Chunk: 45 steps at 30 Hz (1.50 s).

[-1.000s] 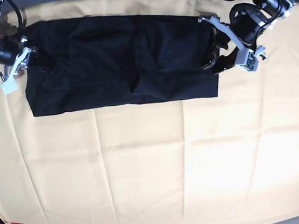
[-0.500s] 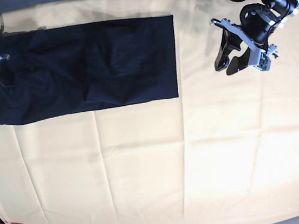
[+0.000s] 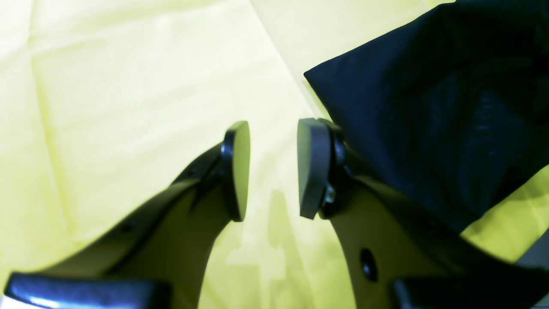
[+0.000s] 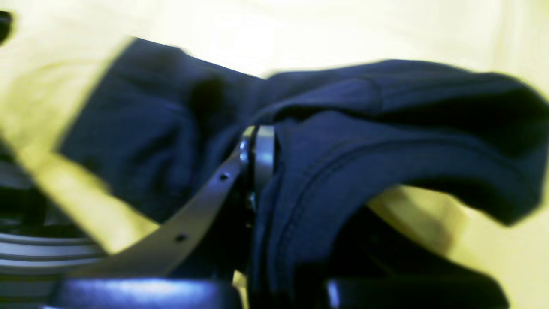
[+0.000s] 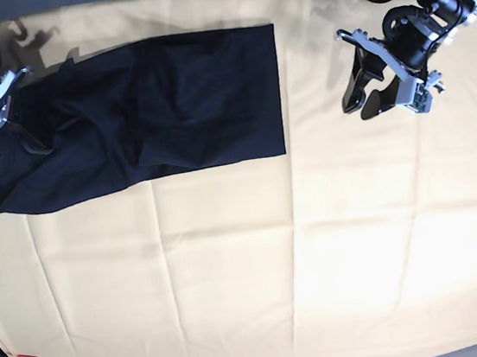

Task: Fold the T-shirt properly
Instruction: 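Lift the strip end with the right gripper and fold it toward the left gripper, then lower the folded end onto the shirt and open the right gripper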

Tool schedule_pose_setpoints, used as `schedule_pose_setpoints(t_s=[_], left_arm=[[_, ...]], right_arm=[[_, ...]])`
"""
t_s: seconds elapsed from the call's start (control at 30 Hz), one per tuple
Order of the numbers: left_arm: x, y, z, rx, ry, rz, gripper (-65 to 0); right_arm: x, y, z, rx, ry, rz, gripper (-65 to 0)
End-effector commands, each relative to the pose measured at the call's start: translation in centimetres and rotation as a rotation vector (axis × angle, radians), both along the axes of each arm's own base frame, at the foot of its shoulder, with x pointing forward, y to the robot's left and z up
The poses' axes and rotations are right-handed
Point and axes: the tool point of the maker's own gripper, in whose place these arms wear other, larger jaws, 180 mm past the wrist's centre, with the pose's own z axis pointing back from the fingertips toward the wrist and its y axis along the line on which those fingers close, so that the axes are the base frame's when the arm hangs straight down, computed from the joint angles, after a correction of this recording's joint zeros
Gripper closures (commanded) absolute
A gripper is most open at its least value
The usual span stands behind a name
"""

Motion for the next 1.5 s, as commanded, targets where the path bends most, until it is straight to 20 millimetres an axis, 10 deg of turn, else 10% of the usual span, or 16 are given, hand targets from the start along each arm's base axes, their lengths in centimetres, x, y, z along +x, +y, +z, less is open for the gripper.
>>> schedule_pose_setpoints(t_s=[0.0, 0.8, 1.17, 1.37, 1.47], left_arm=[[0.2, -0.3, 1.1, -0.016, -0.041, -0.011, -19.7], [0.2, -0.3, 1.2, -0.017, -0.041, -0.010, -19.7], [0.2, -0.3, 1.1, -0.017, -0.041, -0.011, -19.7], [0.2, -0.2, 1.2, -0.012, -0.042, -0.013, -19.7], [0.2, 0.3, 1.2, 0.020, -0.041, -0.029, -19.7]], right_arm=[[0.0, 1.0, 1.3, 0.027, -0.050, 0.041, 0.0], [-4.2, 17.6, -0.9, 0.295, 0.094, 0.588, 0.0], [-1.9, 21.6, -2.1, 0.181, -0.002, 0.553, 0.0], [-3.0, 23.2, -1.7, 0.204, 0.002, 0.617, -42.7], [-4.0, 23.4, 0.3, 0.174, -0.053, 0.680, -43.7]])
